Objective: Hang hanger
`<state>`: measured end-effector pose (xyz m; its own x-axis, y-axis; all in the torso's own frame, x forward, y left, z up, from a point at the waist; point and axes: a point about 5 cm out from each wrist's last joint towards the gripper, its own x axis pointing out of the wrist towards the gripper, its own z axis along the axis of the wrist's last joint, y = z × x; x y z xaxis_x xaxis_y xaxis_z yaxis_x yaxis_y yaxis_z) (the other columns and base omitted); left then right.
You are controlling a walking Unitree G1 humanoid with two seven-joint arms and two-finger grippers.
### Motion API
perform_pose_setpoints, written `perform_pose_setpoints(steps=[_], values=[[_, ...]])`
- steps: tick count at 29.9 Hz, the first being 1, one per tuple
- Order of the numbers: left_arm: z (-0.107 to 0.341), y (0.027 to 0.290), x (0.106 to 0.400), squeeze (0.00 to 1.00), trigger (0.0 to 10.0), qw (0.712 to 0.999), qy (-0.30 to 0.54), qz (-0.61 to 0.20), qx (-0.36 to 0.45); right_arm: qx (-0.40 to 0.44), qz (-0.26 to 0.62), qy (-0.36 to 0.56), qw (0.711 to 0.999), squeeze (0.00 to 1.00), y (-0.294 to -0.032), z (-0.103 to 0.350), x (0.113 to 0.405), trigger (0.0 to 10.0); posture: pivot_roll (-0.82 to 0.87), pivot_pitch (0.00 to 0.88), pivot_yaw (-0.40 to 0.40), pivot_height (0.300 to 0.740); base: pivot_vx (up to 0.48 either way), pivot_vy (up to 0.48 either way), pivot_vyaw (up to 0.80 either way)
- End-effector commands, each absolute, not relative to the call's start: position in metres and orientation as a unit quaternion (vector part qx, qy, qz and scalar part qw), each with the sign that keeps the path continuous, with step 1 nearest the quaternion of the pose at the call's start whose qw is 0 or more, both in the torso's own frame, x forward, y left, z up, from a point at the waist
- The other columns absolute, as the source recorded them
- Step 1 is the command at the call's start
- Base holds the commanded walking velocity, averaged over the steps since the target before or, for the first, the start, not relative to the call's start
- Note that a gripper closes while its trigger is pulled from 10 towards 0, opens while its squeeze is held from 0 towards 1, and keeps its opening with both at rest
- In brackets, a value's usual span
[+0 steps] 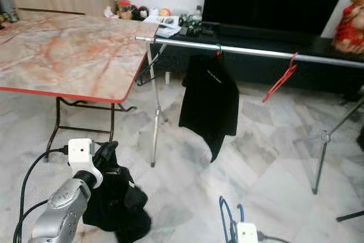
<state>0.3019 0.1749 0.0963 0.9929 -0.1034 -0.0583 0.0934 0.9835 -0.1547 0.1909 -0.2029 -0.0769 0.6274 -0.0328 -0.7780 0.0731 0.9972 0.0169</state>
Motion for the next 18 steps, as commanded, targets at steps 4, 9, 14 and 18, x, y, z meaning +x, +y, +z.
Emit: perform_pose_setpoints(steps=[4, 9, 14, 18], values=[[0.1036, 0.1864, 0.3038, 0.00, 10.0, 0.997, 0.020, -0.037, -0.065, 0.026, -0.023, 0.422, 0.906, 0.00, -0.1973, -0.0743, 0.1975, 10.0, 0.16, 0.015, -0.095, 0.740, 0.000, 0.480, 0.00], [0.1037, 0.1889, 0.3043, 0.00, 10.0, 0.997, 0.019, -0.034, -0.062, 0.026, -0.022, 0.422, 0.906, 0.00, -0.1972, -0.0743, 0.1974, 10.0, 0.16, 0.010, -0.095, 0.740, 0.000, 0.480, 0.00], [0.1039, 0.1900, 0.3039, 0.00, 10.0, 0.997, 0.018, -0.034, -0.061, 0.025, -0.021, 0.423, 0.906, 0.00, -0.1967, -0.0747, 0.1969, 10.0, 0.16, 0.000, -0.091, 0.740, 0.000, 0.480, 0.00], [0.1050, 0.1924, 0.3041, 0.00, 10.0, 0.998, 0.017, -0.034, -0.058, 0.024, -0.020, 0.424, 0.905, 0.00, -0.1959, -0.0752, 0.1961, 10.0, 0.17, 0.000, -0.089, 0.740, 0.000, 0.480, 0.00]])
